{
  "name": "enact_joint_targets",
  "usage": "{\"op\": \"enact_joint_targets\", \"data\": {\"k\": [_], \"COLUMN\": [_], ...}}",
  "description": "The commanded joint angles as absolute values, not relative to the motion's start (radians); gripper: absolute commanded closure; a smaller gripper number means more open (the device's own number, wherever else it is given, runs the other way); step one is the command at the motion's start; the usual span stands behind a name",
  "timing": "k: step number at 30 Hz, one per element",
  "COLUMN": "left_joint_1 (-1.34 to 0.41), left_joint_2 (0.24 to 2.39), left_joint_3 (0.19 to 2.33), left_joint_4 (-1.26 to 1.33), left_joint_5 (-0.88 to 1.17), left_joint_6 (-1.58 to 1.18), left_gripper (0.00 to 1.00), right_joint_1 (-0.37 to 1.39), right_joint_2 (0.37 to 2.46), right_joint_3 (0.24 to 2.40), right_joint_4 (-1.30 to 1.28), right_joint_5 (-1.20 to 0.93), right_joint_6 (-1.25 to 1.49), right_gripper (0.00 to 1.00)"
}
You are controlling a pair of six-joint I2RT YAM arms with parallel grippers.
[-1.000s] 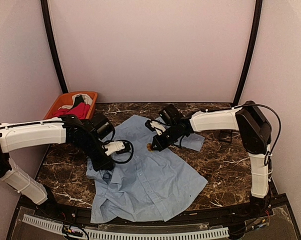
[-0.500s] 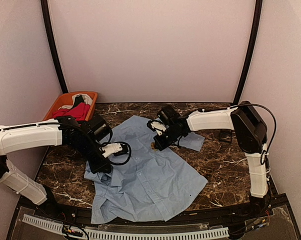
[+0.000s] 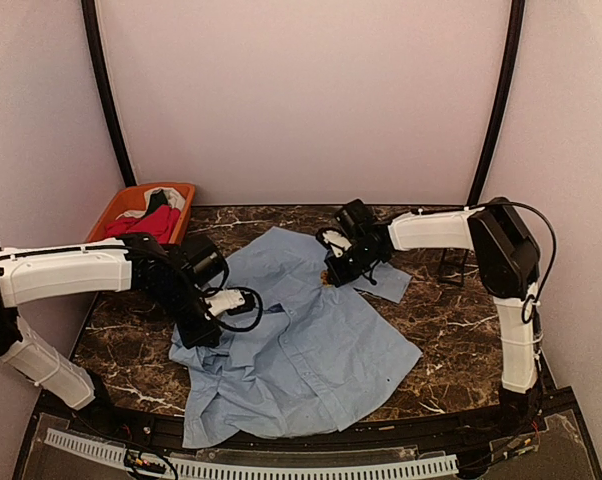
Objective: Pin the brooch onto the clothing
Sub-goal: Adjust the clothing with brooches at the center of the board.
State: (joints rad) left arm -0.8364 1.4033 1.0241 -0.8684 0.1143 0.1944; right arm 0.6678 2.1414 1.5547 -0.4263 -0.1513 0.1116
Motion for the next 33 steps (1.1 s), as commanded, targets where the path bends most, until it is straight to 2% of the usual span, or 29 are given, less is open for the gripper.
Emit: {"op": "enact_joint_targets", "data": {"k": [1, 8, 12, 15, 17, 18, 21, 24, 27, 33], "left_joint_1": [-0.843, -0.843, -0.844, -0.843, -0.843, -0.844, -0.844, -0.844, -0.844, -0.842], "left_joint_2": [1.457, 1.434, 1.314, 1.209, 1.182, 1.18, 1.194, 1.236, 1.29, 1.392], "left_joint_3": [1.043, 1.071, 1.049, 1.0, 1.003, 1.015, 1.04, 1.048, 1.039, 1.062], "left_joint_4": [-0.901, -0.842, -0.658, -0.515, -0.511, -0.518, -0.567, -0.558, -0.538, -0.491], "left_joint_5": [0.051, -0.051, -0.007, -0.013, -0.046, -0.067, -0.055, 0.047, 0.077, 0.071], "left_joint_6": [0.219, 0.233, 0.257, 0.258, 0.255, 0.255, 0.264, 0.268, 0.288, 0.34], "left_gripper": [0.99, 0.99, 0.95, 0.86, 0.83, 0.78, 0.7, 0.61, 0.48, 0.41], "right_joint_1": [0.623, 0.564, 0.548, 0.549, 0.551, 0.553, 0.564, 0.576, 0.589, 0.604], "right_joint_2": [2.14, 2.117, 2.088, 2.058, 2.032, 2.017, 1.959, 1.903, 1.843, 1.723], "right_joint_3": [1.519, 1.515, 1.518, 1.517, 1.515, 1.517, 1.525, 1.535, 1.534, 1.501], "right_joint_4": [-0.49, -0.491, -0.482, -0.472, -0.467, -0.467, -0.467, -0.477, -0.486, -0.492], "right_joint_5": [-0.078, -0.067, -0.095, -0.137, -0.165, -0.169, -0.173, -0.188, -0.195, -0.23], "right_joint_6": [0.114, 0.114, 0.102, 0.096, 0.094, 0.095, 0.099, 0.103, 0.103, 0.11], "right_gripper": [1.0, 1.0, 1.0, 1.0, 1.0, 1.0, 1.0, 1.0, 1.0, 1.0]}}
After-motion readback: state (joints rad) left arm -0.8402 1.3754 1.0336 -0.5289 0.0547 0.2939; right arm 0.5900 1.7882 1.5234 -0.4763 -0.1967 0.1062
